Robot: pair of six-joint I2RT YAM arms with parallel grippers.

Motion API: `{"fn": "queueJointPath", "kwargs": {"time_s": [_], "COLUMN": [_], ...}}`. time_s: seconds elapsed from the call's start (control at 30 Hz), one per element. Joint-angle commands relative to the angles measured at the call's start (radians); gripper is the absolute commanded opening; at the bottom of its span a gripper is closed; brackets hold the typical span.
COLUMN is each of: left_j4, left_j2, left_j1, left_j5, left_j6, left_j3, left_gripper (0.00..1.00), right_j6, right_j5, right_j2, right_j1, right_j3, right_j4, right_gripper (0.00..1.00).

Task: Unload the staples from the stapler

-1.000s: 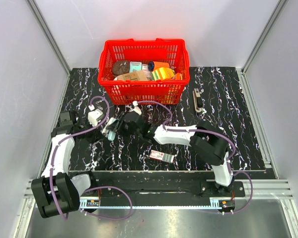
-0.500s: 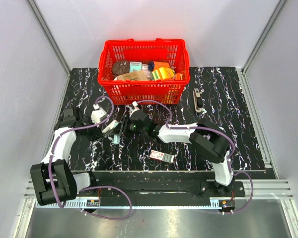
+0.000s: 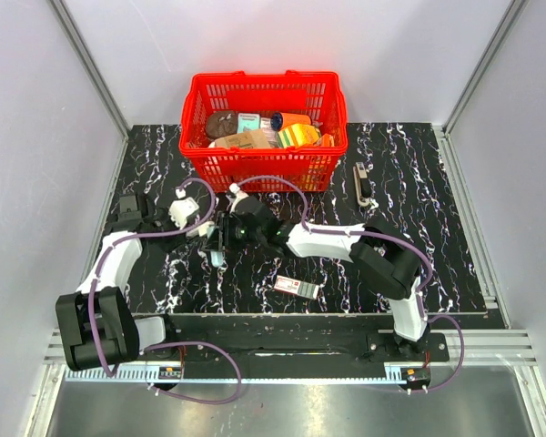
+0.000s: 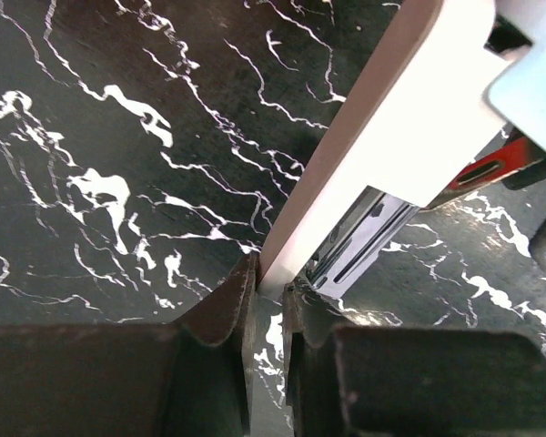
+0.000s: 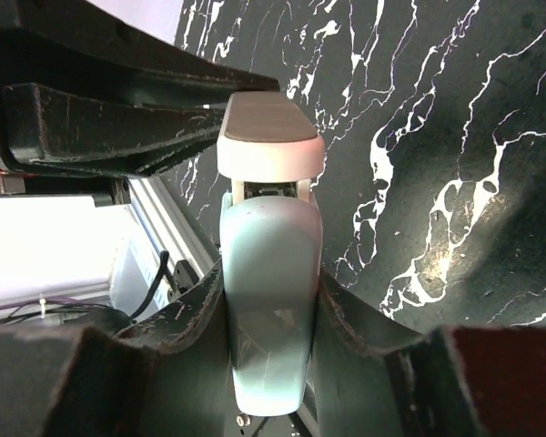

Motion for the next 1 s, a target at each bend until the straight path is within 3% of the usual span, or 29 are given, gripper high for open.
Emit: {"fn": "queueJointPath", "kwargs": {"time_s": [0.0, 0.3, 0.6, 0.73, 0.83, 0.97], "left_j4": [0.302, 0.569, 0.875, 0.797, 0.592, 0.214], "left_j2": [-0.017, -0.048, -0.157, -0.164, -0.158, -0.192], "left_j1": [0.014, -0.018, -0.075, -0.101, -0.101, -0.107], "left_j5": [-0.149, -0.273, -0.361, -0.378, -0.327, -0.090], "left_j6": [0.016, 0.066, 0.135, 0.108, 0.001, -0.082], "left_j3": [0.019, -0.105, -0.283, -0.256, -0.158, -0.034], "left_gripper": [0.00, 0.00, 0.00, 0.00, 0.00, 0.03], "right_j6": [-0.139, -0.303, -0.345, -0.337, -0.308, -0.241], "right_j5": [-0.124, -0.079, -0.013, -0.001, 0.052, 0.200], "right_j2": [-0.055, -0.092, -0.099, -0.092, -0.101, -0.157], "right_j1": [0.027, 0.034, 0.060, 0.062, 0.062, 0.062], "right_j3": [0.023, 0.051, 0.059, 0.075, 0.083, 0.080], "right_j4": [-0.187, -0.362, -0.389, -0.394, -0.379, -0.311], "right_gripper": [0.03, 0.02, 0.00, 0.00, 0.00, 0.00]}}
